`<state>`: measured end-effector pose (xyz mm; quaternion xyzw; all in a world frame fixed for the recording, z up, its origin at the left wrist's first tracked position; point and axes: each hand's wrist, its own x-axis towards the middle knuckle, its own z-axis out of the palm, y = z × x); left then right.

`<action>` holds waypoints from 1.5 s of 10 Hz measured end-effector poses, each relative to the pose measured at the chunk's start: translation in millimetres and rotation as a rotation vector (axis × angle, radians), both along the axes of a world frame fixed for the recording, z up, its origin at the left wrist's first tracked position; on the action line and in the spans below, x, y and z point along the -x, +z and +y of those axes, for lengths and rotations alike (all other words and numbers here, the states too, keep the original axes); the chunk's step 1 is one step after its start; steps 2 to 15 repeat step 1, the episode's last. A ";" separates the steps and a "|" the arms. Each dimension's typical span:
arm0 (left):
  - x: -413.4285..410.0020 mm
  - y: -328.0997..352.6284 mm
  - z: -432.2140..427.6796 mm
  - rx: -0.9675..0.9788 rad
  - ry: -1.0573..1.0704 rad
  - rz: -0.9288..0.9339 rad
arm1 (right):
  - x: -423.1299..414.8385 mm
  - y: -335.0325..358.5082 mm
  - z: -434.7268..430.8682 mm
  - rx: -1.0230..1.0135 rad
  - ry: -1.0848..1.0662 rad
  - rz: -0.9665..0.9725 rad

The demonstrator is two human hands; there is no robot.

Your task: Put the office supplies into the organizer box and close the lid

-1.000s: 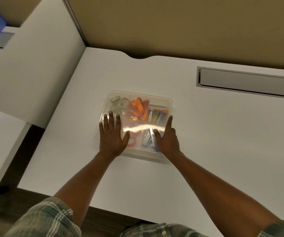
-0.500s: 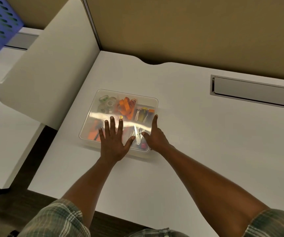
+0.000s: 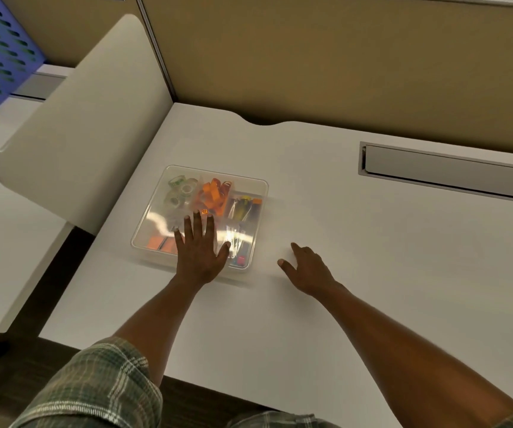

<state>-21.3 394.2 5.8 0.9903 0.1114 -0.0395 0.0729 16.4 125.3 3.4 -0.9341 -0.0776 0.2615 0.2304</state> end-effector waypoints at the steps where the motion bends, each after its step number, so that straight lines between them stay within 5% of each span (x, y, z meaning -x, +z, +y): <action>1: 1.0 2.9 -54.2 -0.011 -0.135 -0.091 | 15.5 2.9 -47.2 0.055 0.036 -0.012; 15: 1.0 2.9 -54.2 -0.011 -0.135 -0.091 | 15.5 2.9 -47.2 0.055 0.036 -0.012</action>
